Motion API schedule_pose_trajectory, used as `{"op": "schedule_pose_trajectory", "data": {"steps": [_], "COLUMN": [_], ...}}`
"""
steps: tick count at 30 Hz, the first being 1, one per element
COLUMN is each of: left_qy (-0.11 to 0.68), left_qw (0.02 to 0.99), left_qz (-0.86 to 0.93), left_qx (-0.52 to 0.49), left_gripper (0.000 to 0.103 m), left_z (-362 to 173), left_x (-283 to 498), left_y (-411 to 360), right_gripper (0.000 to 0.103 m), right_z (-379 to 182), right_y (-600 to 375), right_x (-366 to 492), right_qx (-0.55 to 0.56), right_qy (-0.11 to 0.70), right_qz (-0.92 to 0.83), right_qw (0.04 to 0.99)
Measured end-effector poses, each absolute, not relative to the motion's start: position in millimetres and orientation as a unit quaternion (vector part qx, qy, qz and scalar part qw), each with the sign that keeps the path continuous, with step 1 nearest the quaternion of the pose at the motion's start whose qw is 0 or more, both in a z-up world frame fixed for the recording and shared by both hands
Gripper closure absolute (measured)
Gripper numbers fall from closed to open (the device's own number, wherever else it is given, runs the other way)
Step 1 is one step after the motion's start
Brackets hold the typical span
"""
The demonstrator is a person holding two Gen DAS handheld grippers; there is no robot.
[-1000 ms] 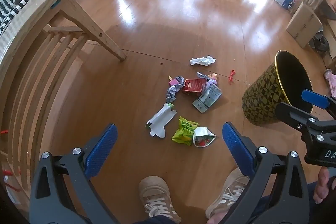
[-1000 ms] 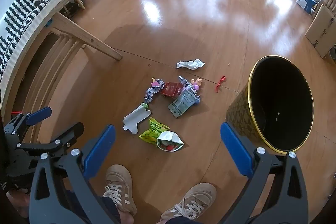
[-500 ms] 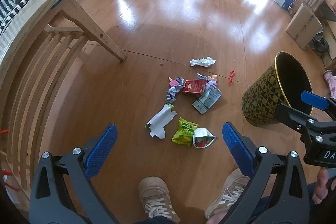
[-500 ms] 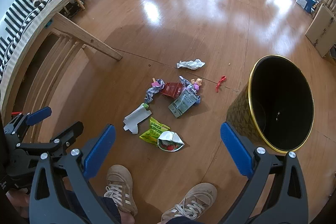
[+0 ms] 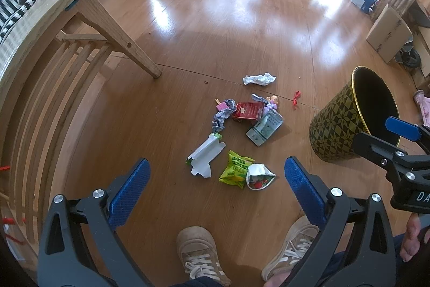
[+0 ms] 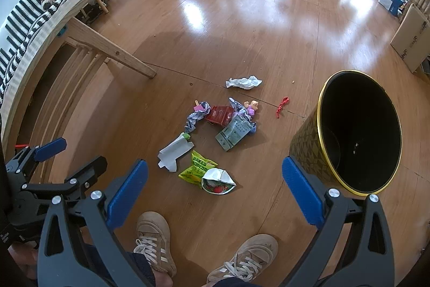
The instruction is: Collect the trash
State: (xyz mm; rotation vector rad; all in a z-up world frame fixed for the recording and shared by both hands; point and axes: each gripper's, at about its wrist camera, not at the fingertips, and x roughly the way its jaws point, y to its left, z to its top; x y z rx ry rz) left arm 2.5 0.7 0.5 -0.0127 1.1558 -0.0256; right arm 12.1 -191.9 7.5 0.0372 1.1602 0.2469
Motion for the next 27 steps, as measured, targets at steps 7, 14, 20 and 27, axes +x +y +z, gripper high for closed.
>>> {"op": "schedule_pose_trajectory", "data": {"steps": [7, 14, 20, 27], "left_qy": [0.546, 0.546, 0.547, 0.546], "left_qw": [0.838, 0.838, 0.837, 0.838], "left_qz": [-0.011, -0.012, -0.012, -0.012], "left_qx": [-0.006, -0.005, -0.005, -0.005], "left_gripper": [0.006, 0.006, 0.006, 0.006], "left_z": [0.3, -0.1, -0.3, -0.4], "left_x": [2.6, 2.2, 2.2, 2.1], "left_y": [0.5, -1.3, -1.7, -1.7], "right_gripper": [0.007, 0.007, 0.007, 0.007], "right_z": [8.2, 8.1, 8.1, 8.0], "right_y": [-192.2, -191.7, -190.3, -190.9], "right_x": [11.7, 12.2, 13.0, 13.2], "right_qx": [0.018, 0.019, 0.019, 0.020], "right_qy": [0.546, 0.548, 0.548, 0.547], "right_qz": [0.116, 0.117, 0.116, 0.116], "right_qw": [0.829, 0.828, 0.828, 0.829]}}
